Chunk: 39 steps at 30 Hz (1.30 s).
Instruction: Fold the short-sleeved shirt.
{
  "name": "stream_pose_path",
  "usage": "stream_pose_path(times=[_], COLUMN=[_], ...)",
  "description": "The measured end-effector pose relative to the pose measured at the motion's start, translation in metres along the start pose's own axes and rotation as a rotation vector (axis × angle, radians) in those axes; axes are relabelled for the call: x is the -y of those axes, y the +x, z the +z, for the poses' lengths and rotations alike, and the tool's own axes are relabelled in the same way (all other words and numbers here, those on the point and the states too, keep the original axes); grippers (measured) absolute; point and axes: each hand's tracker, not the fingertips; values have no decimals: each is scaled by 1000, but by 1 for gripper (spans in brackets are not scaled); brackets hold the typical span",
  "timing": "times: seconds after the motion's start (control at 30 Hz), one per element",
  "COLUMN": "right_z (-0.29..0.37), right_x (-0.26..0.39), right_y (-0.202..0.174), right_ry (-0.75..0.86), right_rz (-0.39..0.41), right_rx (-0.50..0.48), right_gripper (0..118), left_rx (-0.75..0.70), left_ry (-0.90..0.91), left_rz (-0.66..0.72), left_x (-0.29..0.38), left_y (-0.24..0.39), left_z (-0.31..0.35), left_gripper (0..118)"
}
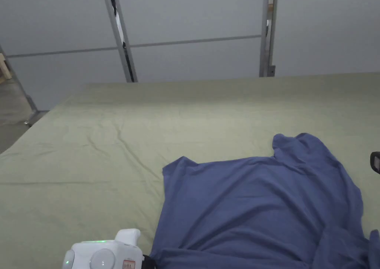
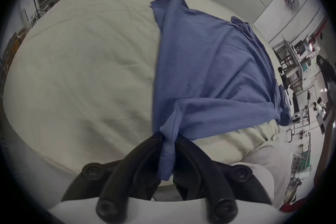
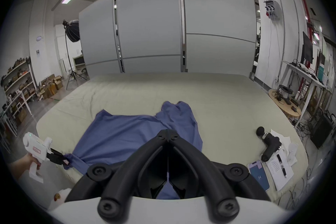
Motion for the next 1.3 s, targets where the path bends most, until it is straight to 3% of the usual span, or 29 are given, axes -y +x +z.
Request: stream_pose_path(times=[0.1, 0.13, 0.33, 0.37, 0.4, 0.43, 0.5, 0.57, 0.63, 0.73, 0.8, 0.83, 0.87, 0.93, 0.97, 1.0, 1.13, 1.2, 1.3], right_z=[-1, -1, -5, -11, -21, -34, -47, -53, -61, -65, -56, -53, -51, -40, -36, -32, -17, -14, -13], right_x=[15, 19, 64, 74, 87, 100, 120, 130, 156, 176, 180, 183, 187, 191, 192, 193, 186, 178, 156], right_y=[7, 10, 43, 53, 62, 69, 85, 88, 86, 72, 59, 55, 54, 52, 54, 55, 56, 49, 44], right_ry=[-33, -44, -134, -143, -147, -171, -236, -379, -390, -496, -547, -540, -539, -535, -505, -477, -426, -402, -321], right_rz=[-15, -23, -103, -127, -115, -112, -102, -201, -239, -113, -37, -19, -31, -59, -89, -98, -133, -80, -78], right_rx=[1, -7, -11, -65, -109, -113, 11, -7, -89, -117, -136, -142, -136, -137, -150, -149, -169, -146, -147], right_gripper=[3, 3, 4, 39, 96, 118, 113, 113, 113, 112, 95, 79, 64, 50, 32, 22, 22, 22, 22], left_rx=[-38, -99, 13, 10, 21, 15, -6, 14, 36, 14, -18, -14, -11, -2, -2, -5, -14, 4, 54], left_ry=[-65, -11, 170, 181, 173, 193, 244, 267, 267, 256, 230, 226, 222, 213, 213, 210, 201, 222, 299], left_rz=[-72, -103, -13, -26, -24, -34, -55, -47, -36, -64, -83, -84, -83, -78, -78, -79, -70, -46, -6], left_x=[-4, -7, -7, -11, -14, -18, -23, -27, -30, -29, -27, -25, -22, -17, -15, -15, -14, -13, -16], left_y=[4, 0, -4, -4, -2, -1, 6, 8, 10, 22, 27, 28, 31, 33, 35, 32, 20, 17, 18], left_z=[-9, -6, 34, 41, 47, 52, 61, 67, 68, 64, 60, 58, 58, 56, 55, 55, 50, 52, 60], left_gripper=[9, 9, 9, 9, 9, 9, 9, 9, 9, 9, 9, 9, 9, 9, 9, 9, 9, 9, 9])
